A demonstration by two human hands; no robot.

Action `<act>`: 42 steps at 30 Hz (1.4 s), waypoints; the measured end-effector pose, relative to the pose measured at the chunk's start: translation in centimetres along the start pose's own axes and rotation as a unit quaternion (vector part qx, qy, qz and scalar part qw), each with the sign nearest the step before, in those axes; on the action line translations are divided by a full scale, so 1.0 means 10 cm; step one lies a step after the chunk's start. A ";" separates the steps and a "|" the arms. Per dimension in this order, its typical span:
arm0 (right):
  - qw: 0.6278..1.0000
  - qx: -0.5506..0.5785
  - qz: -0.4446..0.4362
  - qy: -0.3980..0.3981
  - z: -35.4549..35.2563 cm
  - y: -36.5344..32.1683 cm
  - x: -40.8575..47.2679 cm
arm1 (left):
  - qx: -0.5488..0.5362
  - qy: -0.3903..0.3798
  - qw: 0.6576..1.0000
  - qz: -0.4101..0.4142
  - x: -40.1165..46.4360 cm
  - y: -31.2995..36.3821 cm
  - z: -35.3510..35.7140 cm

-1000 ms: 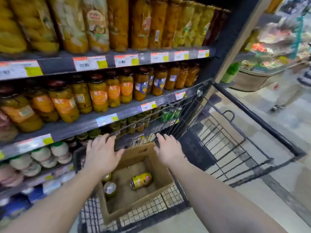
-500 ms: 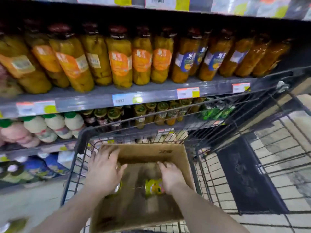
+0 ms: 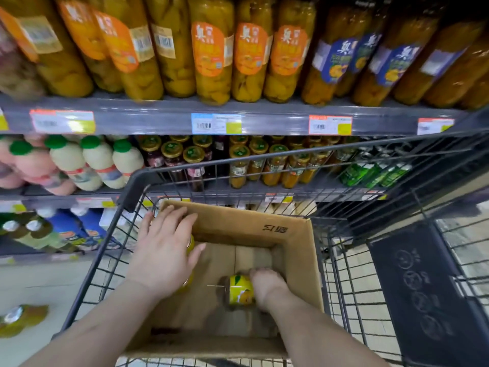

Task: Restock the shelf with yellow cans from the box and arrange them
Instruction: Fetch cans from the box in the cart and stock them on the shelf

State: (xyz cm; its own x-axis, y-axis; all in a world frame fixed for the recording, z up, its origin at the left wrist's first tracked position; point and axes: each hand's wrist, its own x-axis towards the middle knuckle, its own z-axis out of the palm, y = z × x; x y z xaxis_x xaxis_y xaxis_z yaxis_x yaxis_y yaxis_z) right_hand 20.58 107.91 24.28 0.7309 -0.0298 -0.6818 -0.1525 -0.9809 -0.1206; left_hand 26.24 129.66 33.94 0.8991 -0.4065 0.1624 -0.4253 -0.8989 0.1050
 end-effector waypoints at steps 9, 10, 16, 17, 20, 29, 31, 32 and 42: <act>0.988 0.091 -0.057 0.111 -0.60 -0.27 -0.54 | -0.028 -0.030 0.999 0.006 -0.09 -0.05 -0.24; 0.984 0.091 -0.075 0.134 -0.74 -0.31 -0.64 | -0.035 -0.035 0.999 0.006 -0.11 -0.04 -0.30; 0.956 0.084 -0.165 0.228 -1.54 -0.54 -1.28 | -0.069 -0.065 0.994 0.046 -0.14 0.03 -0.68; 0.950 0.084 -0.184 0.237 -1.65 -0.59 -1.38 | -0.090 -0.067 0.993 0.047 -0.13 0.07 -0.76; 0.932 0.083 -0.235 0.262 -1.92 -0.75 -1.64 | -0.218 -0.044 0.975 -0.004 -0.03 0.15 -0.97; 0.930 0.191 -0.210 0.234 -1.76 -0.67 -1.44 | -0.430 -0.008 0.895 -0.116 -0.10 -0.24 -1.27; 0.959 0.150 -0.155 0.187 -1.32 -0.61 -1.07 | -0.439 0.004 0.888 -0.139 -0.16 -0.39 -1.20; 0.970 0.131 -0.142 0.146 -1.07 -0.62 -0.88 | -0.437 0.012 0.887 -0.150 -0.18 -0.45 -1.14; 0.973 0.132 -0.182 0.052 -0.11 -1.21 0.12 | -0.453 0.033 0.876 -0.162 -0.25 -0.61 -0.67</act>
State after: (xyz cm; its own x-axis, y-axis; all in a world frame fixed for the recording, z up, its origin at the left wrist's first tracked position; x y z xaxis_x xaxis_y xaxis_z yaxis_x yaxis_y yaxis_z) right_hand 24.05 119.54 25.74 0.8297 0.2771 -0.4847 -0.0268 -0.8474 -0.5303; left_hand 25.87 137.23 39.50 0.9926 -0.1164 0.0339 -0.0835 -0.4536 0.8873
